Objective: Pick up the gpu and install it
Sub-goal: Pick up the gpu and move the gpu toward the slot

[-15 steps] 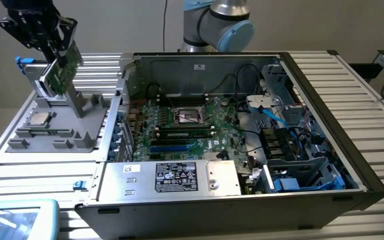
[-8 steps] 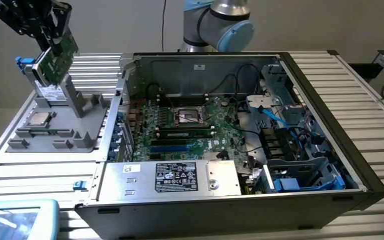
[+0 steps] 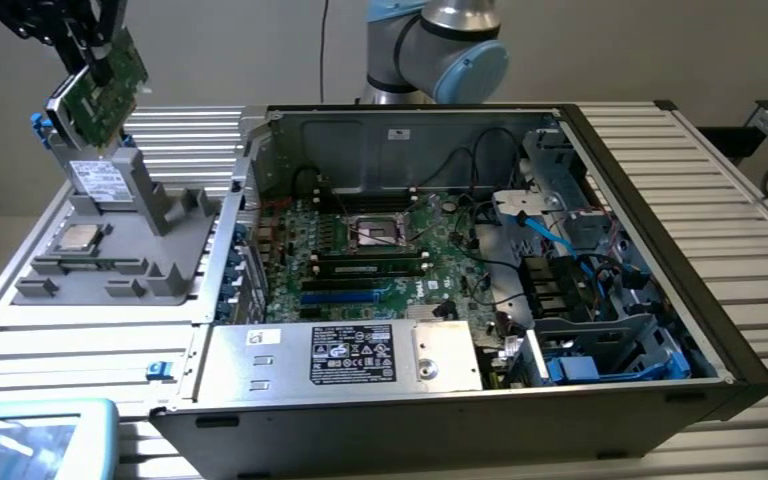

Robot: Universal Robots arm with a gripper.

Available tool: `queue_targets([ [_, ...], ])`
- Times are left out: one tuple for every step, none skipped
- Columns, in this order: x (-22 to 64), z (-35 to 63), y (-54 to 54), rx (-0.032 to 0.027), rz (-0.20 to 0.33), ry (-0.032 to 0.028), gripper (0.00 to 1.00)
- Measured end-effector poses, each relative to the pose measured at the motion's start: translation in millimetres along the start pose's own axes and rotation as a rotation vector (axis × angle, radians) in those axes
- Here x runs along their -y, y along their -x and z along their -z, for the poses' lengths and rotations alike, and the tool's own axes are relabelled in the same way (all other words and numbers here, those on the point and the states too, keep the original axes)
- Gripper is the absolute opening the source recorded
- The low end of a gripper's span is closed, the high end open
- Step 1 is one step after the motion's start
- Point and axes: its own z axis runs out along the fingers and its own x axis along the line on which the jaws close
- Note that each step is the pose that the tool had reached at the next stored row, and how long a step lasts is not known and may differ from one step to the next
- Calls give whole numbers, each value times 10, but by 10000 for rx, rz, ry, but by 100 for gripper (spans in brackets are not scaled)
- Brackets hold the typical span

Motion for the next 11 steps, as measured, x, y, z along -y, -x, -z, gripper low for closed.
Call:
queue_targets([
  [0, 0, 0, -1, 0, 0, 27],
  [0, 1, 0, -1, 4, -1, 27],
  [0, 1, 0, -4, 32, -3, 27],
  [0, -1, 0, -6, 98, -5, 27],
  [0, -4, 0, -11, 201, -6, 27],
  [0, -7, 0, -18, 358, -9, 27],
  [0, -12, 0, -25, 537, -12, 27],
  [0, -14, 0, -35, 716, -17, 27],
  [0, -17, 0, -42, 896, -20, 27],
  [0, -19, 0, -51, 1074, -24, 27],
  [1, -21, 0, -59, 1272, -28, 27],
])
